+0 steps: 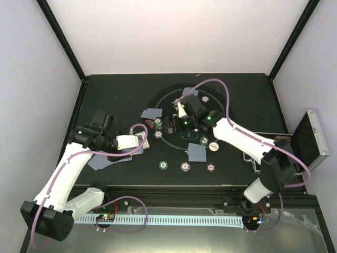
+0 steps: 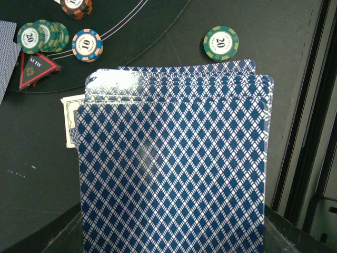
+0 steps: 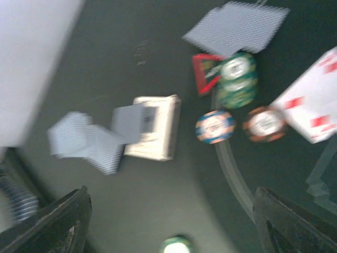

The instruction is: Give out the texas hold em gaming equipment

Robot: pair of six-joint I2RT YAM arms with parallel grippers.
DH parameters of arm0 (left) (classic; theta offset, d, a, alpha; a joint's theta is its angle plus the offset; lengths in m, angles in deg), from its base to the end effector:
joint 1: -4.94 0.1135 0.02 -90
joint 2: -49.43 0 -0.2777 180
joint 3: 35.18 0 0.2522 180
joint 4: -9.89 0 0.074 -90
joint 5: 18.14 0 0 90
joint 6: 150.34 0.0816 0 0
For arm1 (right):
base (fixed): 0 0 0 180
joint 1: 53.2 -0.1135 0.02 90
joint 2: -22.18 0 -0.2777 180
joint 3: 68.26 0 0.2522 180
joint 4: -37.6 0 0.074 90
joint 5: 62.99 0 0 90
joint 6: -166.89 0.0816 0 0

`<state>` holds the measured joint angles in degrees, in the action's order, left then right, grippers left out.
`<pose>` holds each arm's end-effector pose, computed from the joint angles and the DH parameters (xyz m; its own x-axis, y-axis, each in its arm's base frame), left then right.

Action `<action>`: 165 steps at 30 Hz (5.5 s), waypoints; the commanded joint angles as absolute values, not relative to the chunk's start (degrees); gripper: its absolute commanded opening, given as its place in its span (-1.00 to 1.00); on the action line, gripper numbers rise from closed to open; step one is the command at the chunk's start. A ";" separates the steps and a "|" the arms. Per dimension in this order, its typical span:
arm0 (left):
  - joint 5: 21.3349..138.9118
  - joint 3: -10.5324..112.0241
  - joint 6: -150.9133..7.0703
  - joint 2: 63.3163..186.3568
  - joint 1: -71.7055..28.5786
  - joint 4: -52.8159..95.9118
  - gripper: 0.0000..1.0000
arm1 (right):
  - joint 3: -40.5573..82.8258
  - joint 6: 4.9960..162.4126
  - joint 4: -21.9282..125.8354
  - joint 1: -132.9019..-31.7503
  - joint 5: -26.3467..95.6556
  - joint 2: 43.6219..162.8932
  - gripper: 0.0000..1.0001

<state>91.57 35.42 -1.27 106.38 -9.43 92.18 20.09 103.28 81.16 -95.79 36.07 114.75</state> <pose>0.1565 -0.0685 0.2653 -0.1612 0.8749 -0.4566 0.9551 0.2548 0.1510 0.2768 0.2719 0.2579 -0.8201 -0.1576 -0.5501 -0.4261 0.8099 0.4031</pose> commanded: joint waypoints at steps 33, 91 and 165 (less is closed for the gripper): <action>93.92 37.46 -2.16 106.92 -9.29 90.95 -0.97 | 10.27 143.94 29.45 -110.30 66.96 131.02 0.63; 92.61 35.79 -1.84 106.21 -9.22 90.76 -0.97 | 15.43 107.40 71.67 -61.07 53.76 129.93 -0.97; 94.46 37.95 -2.59 106.36 -9.23 91.42 -0.97 | -3.27 147.55 21.58 -103.81 64.46 122.81 -0.21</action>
<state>92.35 35.57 -2.56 107.27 -9.39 91.35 -1.84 148.39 17.16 -105.25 67.66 124.35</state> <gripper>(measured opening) 0.598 0.466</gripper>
